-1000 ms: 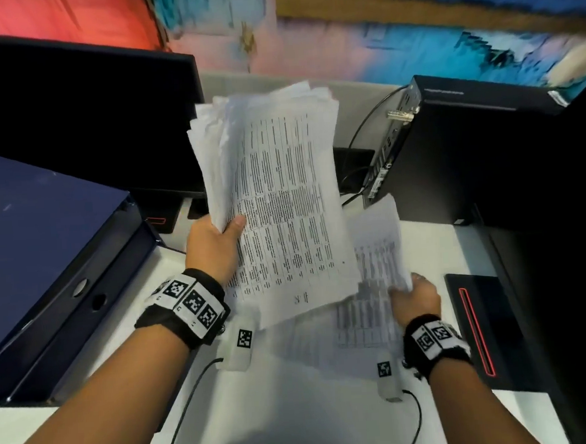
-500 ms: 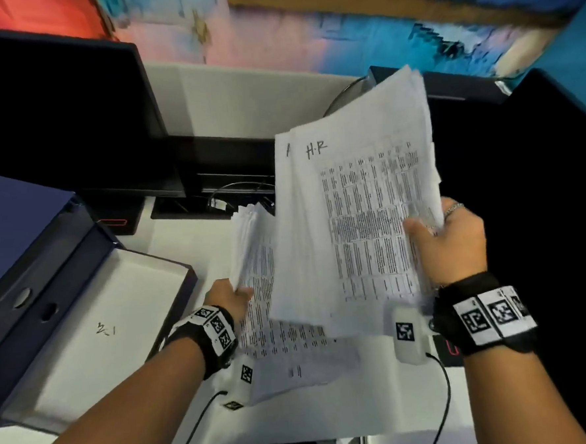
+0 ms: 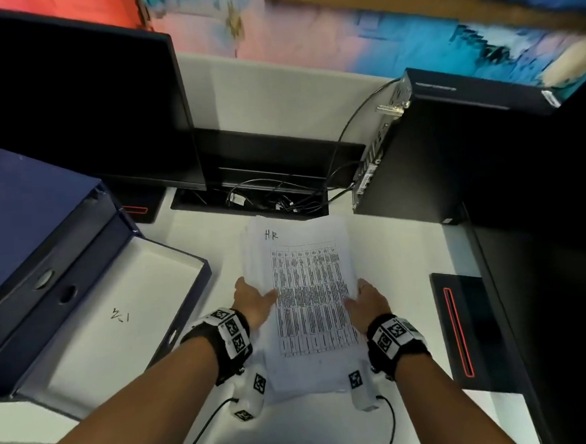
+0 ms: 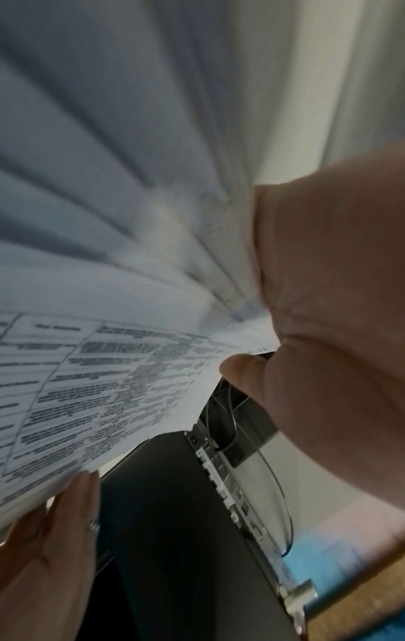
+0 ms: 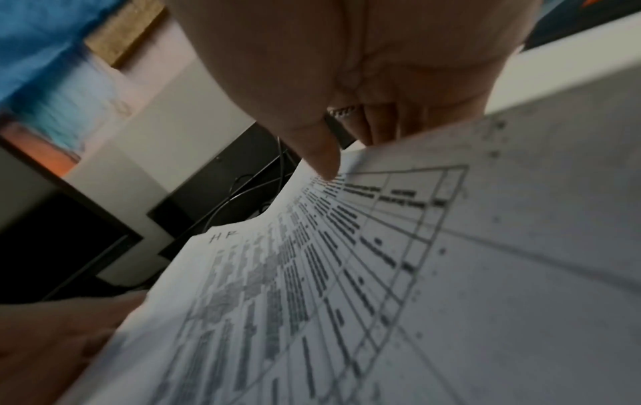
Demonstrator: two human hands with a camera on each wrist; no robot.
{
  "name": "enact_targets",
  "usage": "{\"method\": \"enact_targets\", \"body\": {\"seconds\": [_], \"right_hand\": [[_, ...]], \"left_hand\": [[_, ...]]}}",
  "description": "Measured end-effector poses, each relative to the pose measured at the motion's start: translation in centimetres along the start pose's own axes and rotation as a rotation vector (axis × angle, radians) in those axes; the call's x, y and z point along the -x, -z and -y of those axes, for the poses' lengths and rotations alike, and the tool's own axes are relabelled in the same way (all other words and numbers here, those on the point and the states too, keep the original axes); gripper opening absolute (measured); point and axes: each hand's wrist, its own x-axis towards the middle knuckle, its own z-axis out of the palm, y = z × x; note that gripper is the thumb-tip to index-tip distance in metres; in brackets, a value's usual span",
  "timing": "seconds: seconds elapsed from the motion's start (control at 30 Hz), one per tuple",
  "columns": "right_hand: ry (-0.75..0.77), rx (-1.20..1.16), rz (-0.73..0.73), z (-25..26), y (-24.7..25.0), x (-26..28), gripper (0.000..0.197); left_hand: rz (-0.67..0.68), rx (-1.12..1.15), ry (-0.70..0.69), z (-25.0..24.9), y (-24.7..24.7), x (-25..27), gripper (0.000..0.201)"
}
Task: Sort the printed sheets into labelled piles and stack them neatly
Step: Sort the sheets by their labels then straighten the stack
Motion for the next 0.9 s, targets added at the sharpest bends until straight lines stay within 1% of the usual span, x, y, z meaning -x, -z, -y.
{"method": "enact_targets", "body": {"seconds": [0.03, 0.07, 0.17, 0.2, 0.27, 0.3, 0.33, 0.4, 0.47, 0.5, 0.57, 0.6, 0.67, 0.7, 0.73, 0.77, 0.8, 0.83, 0.9], "right_hand": [[-0.025, 0.008, -0.047, 0.2, -0.1, -0.1, 0.063], [-0.033, 0.018, -0.063, 0.3, -0.3, 0.0, 0.064], [0.046, 0.019, 0.05, 0.5, -1.4, 0.9, 0.065], [0.051, 0.014, 0.022, 0.4, -1.6, 0.8, 0.063], [0.014, 0.015, -0.134, 0.2, -1.3, 0.1, 0.057], [-0.005, 0.048, -0.189, 0.0, -1.1, 0.0, 0.053], [-0.016, 0.067, -0.2, -0.2, -1.0, 0.0, 0.048], [0.012, 0.046, -0.178, -0.8, -1.4, -0.3, 0.036], [0.016, 0.019, -0.177, -1.2, -1.5, -0.3, 0.029], [0.013, 0.01, -0.174, -1.4, -1.5, -0.3, 0.031], [0.004, 0.009, -0.154, -1.8, -1.5, -0.6, 0.042], [0.0, 0.026, -0.146, -1.8, -1.4, -0.6, 0.051], [0.017, 0.015, -0.143, -1.7, -1.1, -0.8, 0.073], [0.04, -0.065, -0.133, -1.2, -0.5, -0.8, 0.083], [0.056, -0.201, -0.125, -0.4, 0.3, -0.5, 0.088], [0.084, -0.355, -0.119, 0.5, 1.4, 0.0, 0.085], [0.106, -0.51, -0.101, 1.6, 2.7, 0.6, 0.076], [0.142, -0.651, -0.086, 2.9, 4.2, 1.5, 0.059], [0.242, -0.795, -0.116, 5.2, 6.6, 3.2, 0.039]], "left_hand": [[-0.01, -0.003, 0.004, 0.0, 0.0, -0.2, 0.092], [-0.024, 0.006, 0.008, -0.1, 0.0, -0.4, 0.089], [-0.052, 0.018, 0.007, -0.4, -0.3, -0.9, 0.087], [-0.058, 0.007, 0.012, -0.6, -0.4, -1.1, 0.088], [-0.087, -0.01, 0.008, -0.9, -0.4, -1.4, 0.088], [-0.103, -0.01, 0.006, -1.3, -0.3, -1.3, 0.085], [-0.113, -0.019, 0.004, -1.4, -0.2, -1.3, 0.08], [-0.1, -0.077, 0.002, -1.7, -0.1, -1.3, 0.068], [-0.11, -0.153, -0.034, -1.3, -0.1, -1.5, 0.051], [-0.117, -0.178, -0.057, -1.1, 0.0, -1.4, 0.042], [-0.147, -0.175, -0.119, -0.8, -0.1, -1.0, 0.026], [-0.153, -0.14, -0.155, -0.7, 0.0, -0.5, 0.022], [-0.159, -0.03, -0.248, -0.9, 0.3, 0.4, 0.023], [-0.147, 0.048, -0.296, -1.1, 0.6, 0.9, 0.023], [-0.133, 0.133, -0.342, -1.5, 1.1, 1.5, 0.022], [-0.112, 0.216, -0.378, -1.9, 1.6, 2.2, 0.021], [-0.083, 0.299, -0.415, -2.5, 2.2, 3.0, 0.021], [-0.047, 0.371, -0.456, -3.5, 2.8, 3.9, 0.021], [-0.02, 0.447, -0.57, -5.5, 4.0, 5.7, 0.025]]}}
